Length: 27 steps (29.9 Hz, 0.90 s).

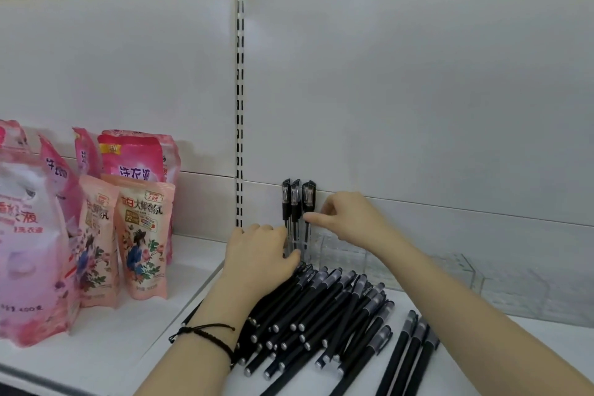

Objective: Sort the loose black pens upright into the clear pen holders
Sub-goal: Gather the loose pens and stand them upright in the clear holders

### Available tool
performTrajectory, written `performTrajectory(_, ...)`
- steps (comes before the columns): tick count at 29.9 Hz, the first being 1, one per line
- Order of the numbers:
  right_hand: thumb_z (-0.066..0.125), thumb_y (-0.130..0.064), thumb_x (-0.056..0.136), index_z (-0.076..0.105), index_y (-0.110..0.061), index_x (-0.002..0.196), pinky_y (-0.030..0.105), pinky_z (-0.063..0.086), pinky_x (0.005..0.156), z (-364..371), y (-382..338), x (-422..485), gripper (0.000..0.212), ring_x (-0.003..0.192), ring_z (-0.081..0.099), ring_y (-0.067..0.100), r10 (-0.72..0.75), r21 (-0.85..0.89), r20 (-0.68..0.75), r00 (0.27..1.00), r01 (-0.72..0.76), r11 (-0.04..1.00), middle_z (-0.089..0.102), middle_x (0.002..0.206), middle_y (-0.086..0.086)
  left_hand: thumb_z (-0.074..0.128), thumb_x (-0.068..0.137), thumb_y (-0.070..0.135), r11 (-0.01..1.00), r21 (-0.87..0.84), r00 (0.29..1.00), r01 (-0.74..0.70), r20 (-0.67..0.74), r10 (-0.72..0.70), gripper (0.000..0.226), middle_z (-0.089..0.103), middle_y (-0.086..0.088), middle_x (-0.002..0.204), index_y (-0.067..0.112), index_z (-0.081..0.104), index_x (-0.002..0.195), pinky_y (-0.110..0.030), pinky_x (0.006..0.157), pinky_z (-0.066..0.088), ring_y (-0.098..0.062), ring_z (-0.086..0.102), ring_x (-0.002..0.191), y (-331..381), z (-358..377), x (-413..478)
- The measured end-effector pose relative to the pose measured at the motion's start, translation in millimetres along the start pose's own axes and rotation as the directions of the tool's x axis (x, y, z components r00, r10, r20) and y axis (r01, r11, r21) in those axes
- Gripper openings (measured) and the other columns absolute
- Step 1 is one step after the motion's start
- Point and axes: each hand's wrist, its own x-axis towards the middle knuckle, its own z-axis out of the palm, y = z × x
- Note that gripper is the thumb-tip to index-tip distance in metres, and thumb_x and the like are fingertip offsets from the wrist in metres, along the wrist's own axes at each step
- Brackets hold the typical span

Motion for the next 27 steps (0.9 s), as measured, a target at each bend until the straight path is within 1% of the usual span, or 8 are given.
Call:
performTrajectory(2, 0.05, -0.059, 0.09, 0.069, -0.009, 0.087, 0.035, 0.052, 0.072, 1.0, 10.2, -15.3, 0.053, 0.082, 0.065, 0.026, 0.009, -0.127, 0.039, 0.999, -0.004, 0.992, 0.07, 0.085, 0.005, 0.04, 0.09, 0.054, 0.999, -0.005, 0.999, -0.041, -0.025, 0.041, 0.035, 0.063, 0.006, 0.09, 0.025, 0.058, 0.094, -0.034, 0.083, 0.037, -0.018, 0.057, 0.096, 4.3, 1.0, -1.8)
performTrajectory(5, 0.047, -0.046, 0.095, 0.065, -0.015, 0.103, 0.033, 0.047, 0.077, -4.1, 29.7, -45.7, 0.036, 0.099, 0.061, 0.024, -0.025, -0.272, 0.021, 0.999, 0.03, 0.962, 0.066, 0.105, 0.002, 0.034, 0.09, 0.055, 0.99, 0.007, 0.987, -0.143, -0.065, 0.144, 0.037, 0.062, 0.007, 0.086, 0.025, 0.056, 0.09, -0.033, 0.079, 0.036, -0.017, 0.057, 0.088, 15.6, 1.2, -4.1)
performTrajectory(9, 0.041, -0.04, 0.098, 0.058, -0.016, 0.119, 0.037, 0.045, 0.088, -27.7, 60.0, -90.4, 0.036, 0.108, 0.055, 0.024, -0.144, -0.428, -0.016, 0.989, 0.123, 0.895, 0.059, 0.116, 0.003, 0.021, 0.084, 0.058, 0.968, 0.051, 0.962, -0.246, -0.113, 0.251, 0.047, 0.062, 0.008, 0.082, 0.025, 0.055, 0.088, -0.034, 0.077, 0.038, -0.015, 0.058, 0.082, 20.2, -4.5, -5.6)
performTrajectory(13, 0.038, -0.04, 0.098, 0.051, -0.019, 0.125, 0.035, 0.039, 0.091, -54.5, 92.8, -139.6, 0.037, 0.114, 0.05, 0.024, -0.089, -0.56, 0.015, 0.996, 0.082, 0.824, 0.054, 0.122, 0.001, 0.052, 0.084, 0.052, 0.938, 0.141, 0.919, -0.316, -0.2, 0.34, 0.032, 0.061, 0.006, 0.072, 0.022, 0.06, 0.079, -0.036, 0.07, 0.042, -0.02, 0.059, 0.074, 30.0, -10.5, -6.1)
performTrajectory(16, 0.038, -0.04, 0.098, 0.049, -0.021, 0.128, 0.034, 0.037, 0.09, -74.9, 122.4, -178.7, 0.038, 0.113, 0.05, 0.024, -0.025, -0.586, 0.008, 1.0, 0.025, 0.81, 0.055, 0.121, 0.0, 0.045, 0.08, 0.051, 0.913, 0.193, 0.902, -0.358, -0.18, 0.392, 0.034, 0.062, 0.006, 0.068, 0.023, 0.063, 0.078, -0.034, 0.064, 0.041, -0.021, 0.06, 0.069, 60.7, -19.7, -7.1)
performTrajectory(20, 0.037, -0.042, 0.098, 0.047, -0.022, 0.13, 0.035, 0.037, 0.094, -99.8, 159.5, -228.3, 0.039, 0.115, 0.049, 0.023, 0.068, -0.581, 0.016, 0.998, -0.046, 0.813, 0.053, 0.123, -0.001, 0.074, 0.069, 0.043, 0.875, 0.239, 0.856, -0.421, -0.213, 0.47, 0.024, 0.055, 0.006, 0.055, 0.021, 0.064, 0.069, -0.03, 0.055, 0.035, -0.02, 0.054, 0.053, 128.8, -38.1, -16.5)
performTrajectory(24, 0.037, -0.043, 0.098, 0.048, -0.022, 0.125, 0.032, 0.041, 0.088, -138.0, 206.6, -274.0, 0.036, 0.112, 0.051, 0.023, 0.136, -0.583, -0.002, 0.991, -0.112, 0.805, 0.054, 0.119, -0.002, 0.083, 0.059, 0.035, 0.836, 0.189, 0.785, -0.514, -0.29, 0.548, 0.029, 0.051, 0.002, 0.05, 0.017, 0.061, 0.063, -0.028, 0.051, 0.036, -0.023, 0.051, 0.047, 223.5, -53.3, -35.8)
performTrajectory(27, 0.037, -0.044, 0.098, 0.048, -0.023, 0.125, 0.032, 0.04, 0.088, -164.3, 246.7, -305.0, 0.037, 0.112, 0.052, 0.022, 0.184, -0.582, 0.004, 0.983, -0.148, 0.799, 0.055, 0.12, -0.003, 0.083, 0.056, 0.037, 0.819, 0.155, 0.777, -0.553, -0.259, 0.574, 0.031, 0.048, 0.003, 0.048, 0.018, 0.059, 0.062, -0.027, 0.049, 0.033, -0.023, 0.05, 0.046, 286.4, -56.7, -51.4)
